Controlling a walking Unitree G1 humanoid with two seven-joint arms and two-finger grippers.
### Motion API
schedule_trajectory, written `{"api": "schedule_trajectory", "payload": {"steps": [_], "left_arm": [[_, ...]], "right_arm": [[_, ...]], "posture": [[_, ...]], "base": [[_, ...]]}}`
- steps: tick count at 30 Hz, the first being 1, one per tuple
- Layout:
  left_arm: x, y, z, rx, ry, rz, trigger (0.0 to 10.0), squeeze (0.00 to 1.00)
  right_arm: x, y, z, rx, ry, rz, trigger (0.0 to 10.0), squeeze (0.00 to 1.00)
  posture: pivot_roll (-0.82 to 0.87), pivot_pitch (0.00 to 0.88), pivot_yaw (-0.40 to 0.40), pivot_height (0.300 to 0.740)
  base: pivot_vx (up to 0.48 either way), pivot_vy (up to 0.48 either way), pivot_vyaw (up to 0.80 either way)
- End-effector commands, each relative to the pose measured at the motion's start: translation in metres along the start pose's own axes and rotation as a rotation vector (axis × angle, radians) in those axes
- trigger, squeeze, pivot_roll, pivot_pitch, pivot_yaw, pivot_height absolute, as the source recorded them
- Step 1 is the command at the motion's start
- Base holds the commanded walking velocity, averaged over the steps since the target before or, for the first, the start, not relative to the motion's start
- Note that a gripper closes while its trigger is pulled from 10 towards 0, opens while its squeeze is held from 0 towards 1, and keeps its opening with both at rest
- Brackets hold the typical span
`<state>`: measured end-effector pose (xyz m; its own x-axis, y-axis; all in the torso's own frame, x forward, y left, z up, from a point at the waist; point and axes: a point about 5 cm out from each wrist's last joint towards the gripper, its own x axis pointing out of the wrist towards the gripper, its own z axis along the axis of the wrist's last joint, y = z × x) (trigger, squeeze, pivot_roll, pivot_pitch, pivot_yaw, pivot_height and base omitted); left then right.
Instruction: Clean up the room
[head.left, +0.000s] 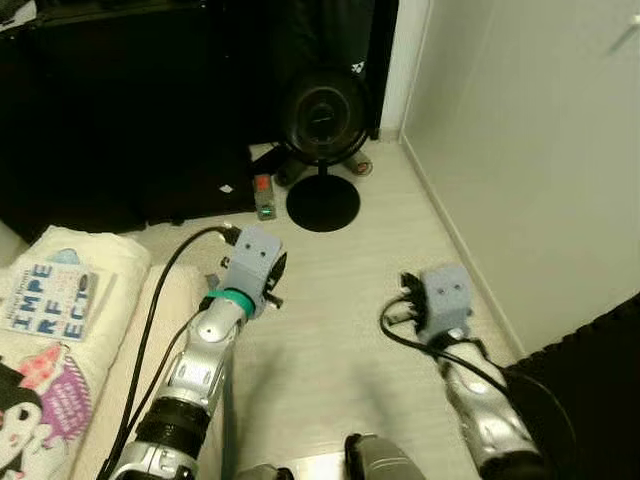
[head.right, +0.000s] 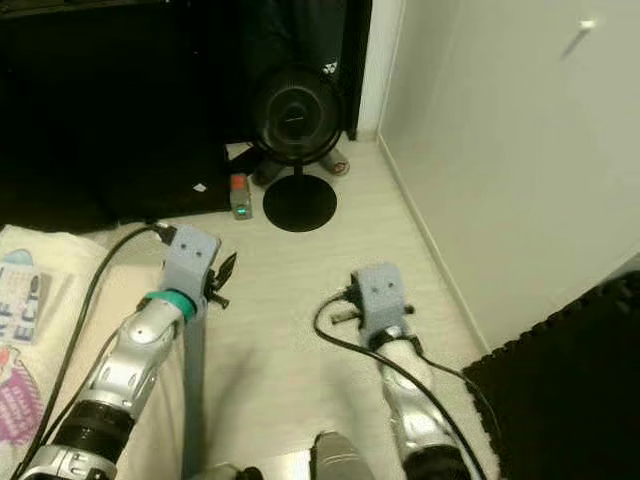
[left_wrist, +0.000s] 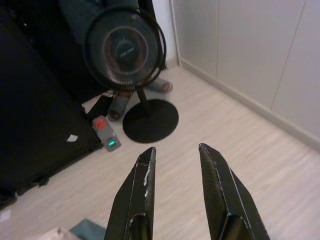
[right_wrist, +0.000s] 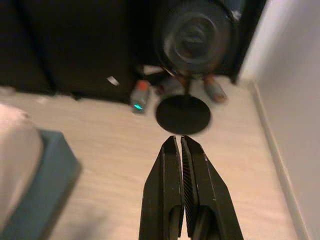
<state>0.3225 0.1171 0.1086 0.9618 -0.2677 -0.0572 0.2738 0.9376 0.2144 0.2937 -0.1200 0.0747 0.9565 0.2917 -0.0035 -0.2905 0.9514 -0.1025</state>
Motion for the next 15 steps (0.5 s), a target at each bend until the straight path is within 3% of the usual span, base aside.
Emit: {"api": "schedule_trajectory", "payload": {"steps": [1, 4, 9, 15], "left_arm": [[-0.003, 0.001, -0.002, -0.020, 0.011, 0.019, 10.0, 0.00], [-0.005, 0.004, 0.004, -0.041, -0.010, 0.051, 10.0, 0.00], [-0.013, 0.010, -0.001, -0.036, 0.003, 0.085, 10.0, 0.00], [-0.012, 0.012, -0.003, -0.035, 0.019, 0.078, 10.0, 0.00]], "right_arm": [[-0.001, 0.008, -0.006, 0.001, 0.026, 0.029, 10.0, 0.00], [0.002, 0.012, -0.003, 0.024, 0.017, 0.043, 10.0, 0.00], [-0.001, 0.001, 0.005, 0.025, -0.007, 0.027, 10.0, 0.00], [-0.008, -0.004, 0.010, 0.028, -0.032, -0.009, 10.0, 0.00]], "posture": [[-0.13, 0.039, 0.039, 0.740], [-0.10, 0.052, 0.021, 0.740], [-0.10, 0.081, 0.015, 0.740], [-0.14, 0.111, 0.042, 0.740]], "base": [[0.000, 0.000, 0.00], [0.000, 0.000, 0.00], [0.000, 0.000, 0.00], [0.000, 0.000, 0.00]]}}
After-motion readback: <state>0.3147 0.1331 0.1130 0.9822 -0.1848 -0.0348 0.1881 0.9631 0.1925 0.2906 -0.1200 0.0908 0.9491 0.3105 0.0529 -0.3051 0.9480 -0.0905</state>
